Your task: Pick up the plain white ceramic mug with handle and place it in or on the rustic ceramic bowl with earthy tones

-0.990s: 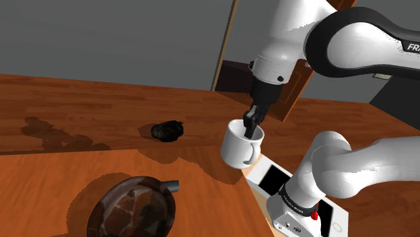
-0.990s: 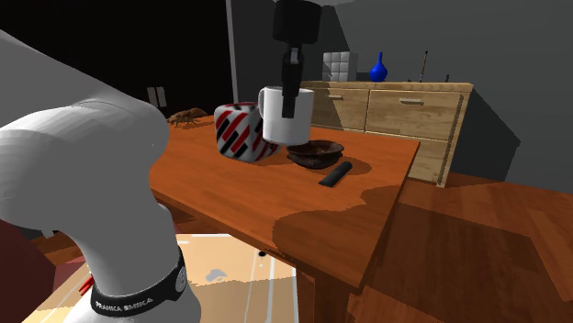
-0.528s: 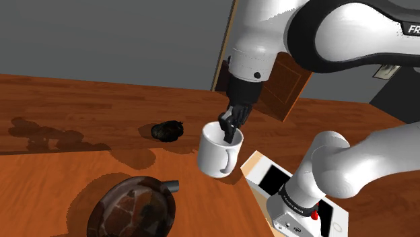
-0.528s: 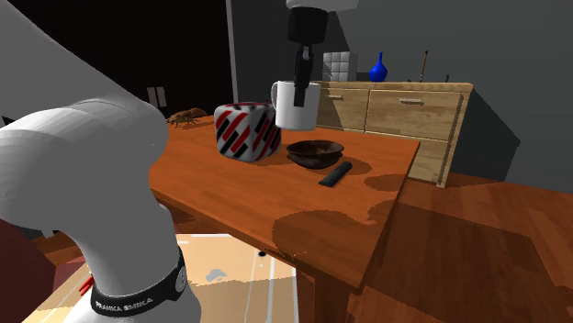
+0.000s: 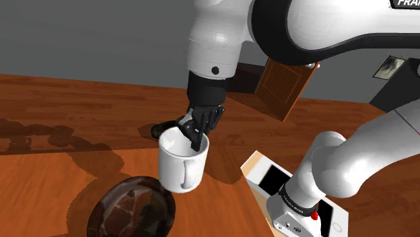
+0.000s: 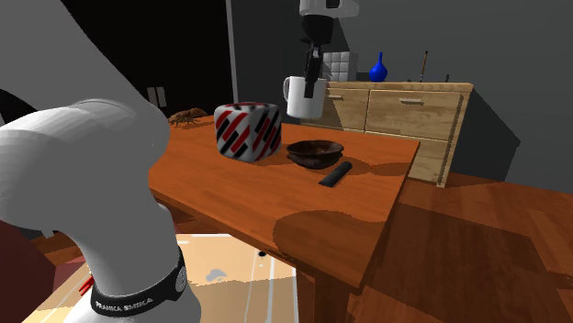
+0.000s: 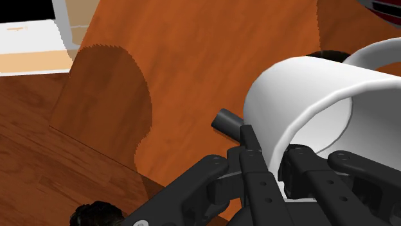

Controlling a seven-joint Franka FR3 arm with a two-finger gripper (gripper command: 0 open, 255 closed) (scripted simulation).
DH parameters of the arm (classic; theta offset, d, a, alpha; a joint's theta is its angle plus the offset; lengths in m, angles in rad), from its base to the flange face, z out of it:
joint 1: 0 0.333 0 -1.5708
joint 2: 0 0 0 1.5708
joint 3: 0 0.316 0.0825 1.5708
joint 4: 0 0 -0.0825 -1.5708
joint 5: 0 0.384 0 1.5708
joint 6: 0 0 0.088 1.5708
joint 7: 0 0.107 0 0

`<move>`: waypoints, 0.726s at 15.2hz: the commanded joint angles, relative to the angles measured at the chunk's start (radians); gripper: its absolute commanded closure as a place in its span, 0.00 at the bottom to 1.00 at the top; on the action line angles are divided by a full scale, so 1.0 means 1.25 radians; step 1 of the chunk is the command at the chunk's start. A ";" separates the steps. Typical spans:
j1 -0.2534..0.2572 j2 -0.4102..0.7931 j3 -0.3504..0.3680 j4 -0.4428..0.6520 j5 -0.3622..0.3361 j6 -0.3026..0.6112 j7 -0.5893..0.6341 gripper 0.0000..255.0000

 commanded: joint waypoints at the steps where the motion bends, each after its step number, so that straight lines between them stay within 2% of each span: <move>1: -0.007 0.071 0.038 0.065 -0.020 0.010 0.045 1.00; 5: -0.011 0.210 0.107 0.195 -0.083 0.014 0.140 1.00; 11: -0.007 0.215 0.111 0.135 -0.083 0.078 0.137 1.00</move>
